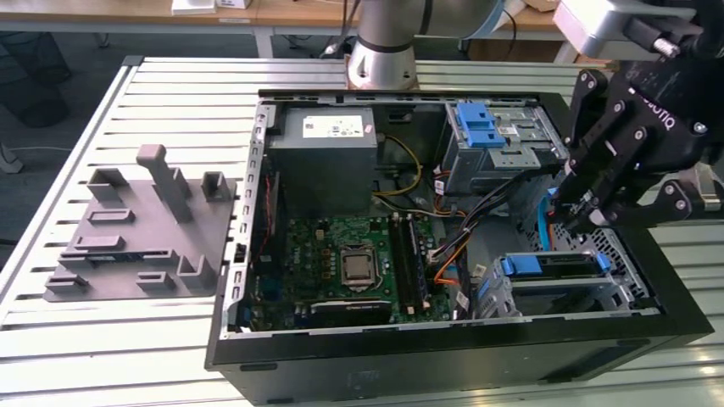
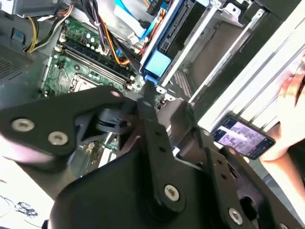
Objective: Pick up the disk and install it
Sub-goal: 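Insert the disk into the insertion slot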
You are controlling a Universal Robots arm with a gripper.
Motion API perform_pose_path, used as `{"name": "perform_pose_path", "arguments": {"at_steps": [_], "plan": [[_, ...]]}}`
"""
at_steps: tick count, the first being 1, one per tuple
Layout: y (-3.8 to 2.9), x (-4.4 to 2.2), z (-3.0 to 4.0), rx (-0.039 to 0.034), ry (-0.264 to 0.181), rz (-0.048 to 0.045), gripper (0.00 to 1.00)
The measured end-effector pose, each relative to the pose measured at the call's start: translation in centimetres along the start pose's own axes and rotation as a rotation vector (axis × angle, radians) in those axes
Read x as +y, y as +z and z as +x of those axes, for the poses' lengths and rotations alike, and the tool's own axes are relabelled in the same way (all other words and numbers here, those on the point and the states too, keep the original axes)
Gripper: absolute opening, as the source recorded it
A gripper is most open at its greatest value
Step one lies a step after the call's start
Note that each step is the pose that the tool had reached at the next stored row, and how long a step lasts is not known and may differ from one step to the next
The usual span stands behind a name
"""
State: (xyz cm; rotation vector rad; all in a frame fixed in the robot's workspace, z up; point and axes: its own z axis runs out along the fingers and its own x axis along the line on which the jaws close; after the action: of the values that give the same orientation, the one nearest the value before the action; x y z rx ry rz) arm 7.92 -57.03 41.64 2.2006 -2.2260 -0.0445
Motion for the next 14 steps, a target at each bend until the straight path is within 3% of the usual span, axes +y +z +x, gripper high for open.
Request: {"name": "perform_pose_path", "arguments": {"at_steps": [3, 4, 6, 12, 14], "plan": [[0.54, -0.02, 0.01, 0.0001, 0.000, 0.0000, 0.24], [0.72, -0.02, 0.01, 0.0000, 0.000, 0.0000, 0.24], [1.09, -0.03, 0.02, 0.0002, 0.000, 0.0000, 0.12], [2.18, -0.06, 0.03, 0.0001, 0.000, 0.0000, 0.11], [2.25, -0.07, 0.04, 0.0002, 0.000, 0.0001, 0.11]]}}
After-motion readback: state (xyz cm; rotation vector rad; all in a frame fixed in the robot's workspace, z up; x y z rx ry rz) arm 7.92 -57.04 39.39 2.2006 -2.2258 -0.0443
